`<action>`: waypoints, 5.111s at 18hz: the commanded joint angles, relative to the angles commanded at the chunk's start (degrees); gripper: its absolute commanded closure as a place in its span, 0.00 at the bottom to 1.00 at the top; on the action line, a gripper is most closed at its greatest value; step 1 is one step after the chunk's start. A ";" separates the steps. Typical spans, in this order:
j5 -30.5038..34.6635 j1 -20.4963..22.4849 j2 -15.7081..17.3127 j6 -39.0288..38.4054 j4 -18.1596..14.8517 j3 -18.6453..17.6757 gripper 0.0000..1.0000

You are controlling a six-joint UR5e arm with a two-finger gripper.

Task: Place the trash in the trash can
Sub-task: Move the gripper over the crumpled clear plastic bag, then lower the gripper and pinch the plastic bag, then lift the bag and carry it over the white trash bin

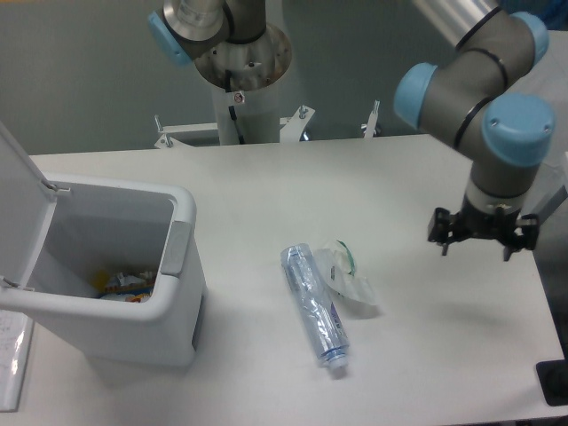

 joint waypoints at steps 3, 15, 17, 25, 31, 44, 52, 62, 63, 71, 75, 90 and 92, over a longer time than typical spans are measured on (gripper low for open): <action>0.17 -2.02 0.09 -0.87 2.45 -1.85 0.00; -5.18 -6.33 0.09 -12.12 2.02 -4.23 0.00; -5.45 -7.21 0.35 -12.31 1.67 -5.45 0.00; -5.01 -8.79 1.50 -11.43 2.55 -12.41 0.00; -4.92 -8.70 1.32 -9.49 2.55 -12.84 0.73; -5.54 -6.34 2.81 -9.50 2.46 -11.79 1.00; -11.58 -3.17 6.77 -10.72 2.11 -8.64 1.00; -31.54 -0.35 11.24 -20.56 2.02 -1.59 1.00; -33.55 -0.44 12.30 -20.57 2.02 -1.33 1.00; -40.25 -5.09 21.26 -22.40 1.85 -2.29 1.00; -40.26 -9.66 24.43 -27.67 2.02 -2.12 1.00; -40.17 -21.80 28.92 -32.52 1.94 -3.79 0.88; -40.17 -21.89 28.74 -32.61 2.11 -3.88 0.52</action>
